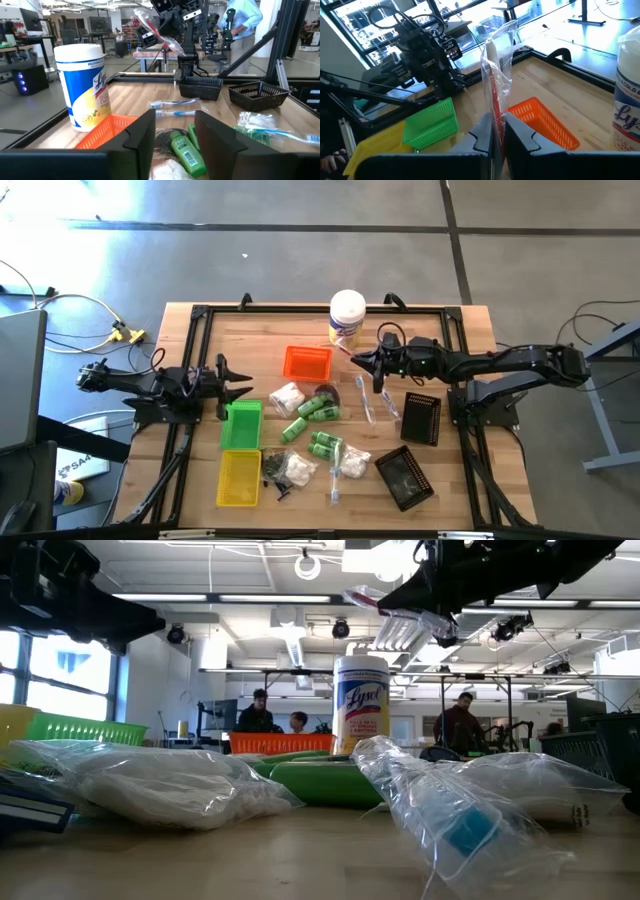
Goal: Pick & Place Travel size toiletries
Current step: Put the red toothbrush into the orange bin
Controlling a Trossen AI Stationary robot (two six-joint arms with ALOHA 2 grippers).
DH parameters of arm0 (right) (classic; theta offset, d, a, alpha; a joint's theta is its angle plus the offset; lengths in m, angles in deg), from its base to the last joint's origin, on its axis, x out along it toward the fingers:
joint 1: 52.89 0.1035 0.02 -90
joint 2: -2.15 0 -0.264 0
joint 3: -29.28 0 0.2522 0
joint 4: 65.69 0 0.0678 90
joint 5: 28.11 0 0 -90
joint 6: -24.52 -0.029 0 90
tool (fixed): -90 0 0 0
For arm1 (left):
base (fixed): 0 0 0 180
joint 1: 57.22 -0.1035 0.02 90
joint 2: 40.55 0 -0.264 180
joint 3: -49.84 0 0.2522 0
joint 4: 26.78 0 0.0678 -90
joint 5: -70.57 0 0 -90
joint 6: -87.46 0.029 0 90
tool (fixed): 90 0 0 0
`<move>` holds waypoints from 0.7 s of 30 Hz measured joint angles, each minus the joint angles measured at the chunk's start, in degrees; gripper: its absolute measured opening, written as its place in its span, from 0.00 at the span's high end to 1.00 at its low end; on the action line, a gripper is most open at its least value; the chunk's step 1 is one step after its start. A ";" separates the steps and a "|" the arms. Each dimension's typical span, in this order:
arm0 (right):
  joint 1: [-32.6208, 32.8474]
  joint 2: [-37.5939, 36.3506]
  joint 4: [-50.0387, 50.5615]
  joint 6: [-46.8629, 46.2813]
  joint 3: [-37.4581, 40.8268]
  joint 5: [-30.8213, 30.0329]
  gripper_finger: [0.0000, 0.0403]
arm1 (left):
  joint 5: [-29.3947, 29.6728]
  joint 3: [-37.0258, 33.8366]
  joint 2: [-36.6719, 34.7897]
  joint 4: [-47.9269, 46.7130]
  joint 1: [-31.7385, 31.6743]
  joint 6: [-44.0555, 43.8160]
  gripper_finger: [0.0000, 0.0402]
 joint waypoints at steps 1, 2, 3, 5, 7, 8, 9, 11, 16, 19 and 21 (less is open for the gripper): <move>-0.01 0.02 0.04 0.00 0.00 -0.09 0.95 | 0.00 0.00 0.00 0.06 0.00 0.00 0.62; -0.02 0.04 0.06 0.00 0.00 -0.12 0.95 | 0.00 0.00 0.00 0.06 0.00 0.10 0.60; -0.02 0.04 0.06 0.00 0.00 -0.12 0.95 | 0.00 0.00 0.00 0.10 0.00 0.33 0.57; -0.02 0.04 0.04 0.00 0.00 -0.17 0.95 | 0.00 0.00 0.00 0.21 0.00 0.36 0.51; -0.02 0.04 0.06 0.00 0.00 -0.19 0.95 | 0.00 0.00 0.00 0.29 0.00 -0.14 0.47; -0.02 0.04 0.06 0.13 0.00 -0.16 0.95 | -0.02 0.00 0.00 0.52 0.00 -0.41 0.45; -0.01 0.04 0.05 0.38 0.00 -0.16 0.95 | -0.04 0.00 0.02 0.94 0.00 -0.55 0.43; 0.03 0.04 -0.26 1.16 0.00 -0.13 0.95 | -0.04 0.00 0.01 1.86 0.00 -0.55 0.41; 1.13 1.94 -4.87 3.07 0.00 -0.13 0.95 | -0.04 0.00 0.02 5.44 0.00 -0.26 0.40; 2.09 4.46 -9.57 4.48 -0.01 0.09 0.95 | -0.04 0.00 0.02 6.79 0.00 -0.33 0.40; 2.57 6.43 -12.08 4.71 -0.02 0.09 0.95 | -0.04 0.00 0.02 7.08 0.00 -1.19 0.40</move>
